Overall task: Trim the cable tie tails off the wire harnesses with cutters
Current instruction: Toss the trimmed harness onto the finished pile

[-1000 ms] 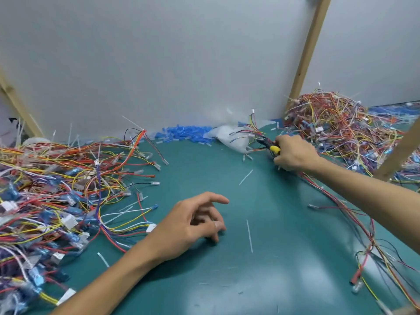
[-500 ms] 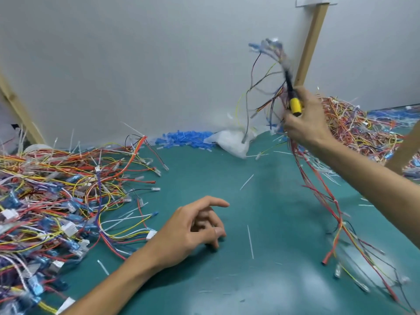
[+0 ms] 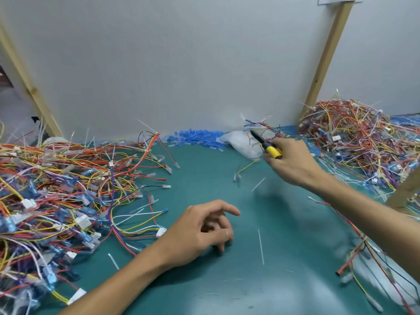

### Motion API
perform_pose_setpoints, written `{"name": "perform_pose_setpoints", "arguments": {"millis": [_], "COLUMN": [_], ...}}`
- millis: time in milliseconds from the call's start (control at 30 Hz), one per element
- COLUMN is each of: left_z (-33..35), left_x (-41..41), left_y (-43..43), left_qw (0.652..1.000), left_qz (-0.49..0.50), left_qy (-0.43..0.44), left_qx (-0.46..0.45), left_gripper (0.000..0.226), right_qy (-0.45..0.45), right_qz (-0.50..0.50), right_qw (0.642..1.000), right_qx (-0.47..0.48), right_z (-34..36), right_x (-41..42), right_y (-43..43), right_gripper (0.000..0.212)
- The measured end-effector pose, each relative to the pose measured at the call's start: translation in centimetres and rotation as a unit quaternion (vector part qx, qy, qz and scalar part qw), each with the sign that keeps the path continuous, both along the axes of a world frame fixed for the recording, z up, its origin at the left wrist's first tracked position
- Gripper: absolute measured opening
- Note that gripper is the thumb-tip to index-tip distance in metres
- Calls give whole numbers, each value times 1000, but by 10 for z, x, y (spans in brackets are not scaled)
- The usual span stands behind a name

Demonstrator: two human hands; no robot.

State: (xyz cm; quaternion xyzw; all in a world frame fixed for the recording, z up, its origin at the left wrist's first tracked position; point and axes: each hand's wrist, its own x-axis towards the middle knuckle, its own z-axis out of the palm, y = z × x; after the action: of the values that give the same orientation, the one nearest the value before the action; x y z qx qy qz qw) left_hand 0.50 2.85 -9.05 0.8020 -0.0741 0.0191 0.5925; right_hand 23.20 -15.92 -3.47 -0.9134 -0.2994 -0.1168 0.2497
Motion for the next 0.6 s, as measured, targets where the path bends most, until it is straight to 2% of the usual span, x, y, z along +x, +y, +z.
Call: {"name": "perform_pose_setpoints", "arguments": {"millis": [67, 100, 133, 200, 233, 300, 333, 367, 400, 433, 467, 533, 567, 600], "left_z": [0, 1, 1, 3, 3, 5, 6, 7, 7, 7, 7, 7, 6, 6], "left_x": [-1, -1, -2, -3, -4, -6, -6, -7, -7, -7, -7, -6, -6, -7], "left_y": [-1, -2, -3, -3, -3, -2, -1, -1, 0, 1, 2, 3, 3, 2], "left_qw": [1000, 1000, 999, 997, 995, 988, 983, 978, 973, 968, 964, 960, 960, 960], "left_qz": [8, 14, 23, 53, 71, 108, 128, 149, 168, 184, 196, 207, 208, 208], "left_qy": [-6, -14, -26, -55, -73, -111, -128, -143, -156, -166, -172, -173, -174, -177], "left_qx": [1, 2, 5, 11, 8, -10, -20, -30, -39, -49, -58, -69, -67, -60], "left_gripper": [25, 24, 23, 19, 15, 12, 14, 16, 18, 19, 19, 18, 18, 17], "right_qy": [116, 203, 310, 504, 565, 636, 658, 681, 701, 702, 672, 529, 459, 419], "right_qz": [41, 65, 93, 168, 215, 305, 327, 325, 299, 258, 208, 118, 96, 90], "right_qw": [992, 977, 945, 847, 796, 695, 658, 640, 639, 663, 707, 800, 826, 831], "right_qx": [13, 32, 51, 15, -36, -142, -160, -148, -102, -24, 74, 255, 312, 355], "right_z": [5, 7, 8, 6, 4, -1, -4, -7, -10, -15, -22, -28, -27, -25], "right_x": [-23, -36, -48, -66, -74, -82, -82, -80, -77, -71, -63, -48, -42, -37], "right_y": [10, 13, 16, 14, 9, 0, -4, -6, -6, -4, -1, 7, 10, 11], "right_gripper": [25, 27, 29, 30, 31, 35, 36, 35, 33, 31, 31, 28, 24, 19]}}
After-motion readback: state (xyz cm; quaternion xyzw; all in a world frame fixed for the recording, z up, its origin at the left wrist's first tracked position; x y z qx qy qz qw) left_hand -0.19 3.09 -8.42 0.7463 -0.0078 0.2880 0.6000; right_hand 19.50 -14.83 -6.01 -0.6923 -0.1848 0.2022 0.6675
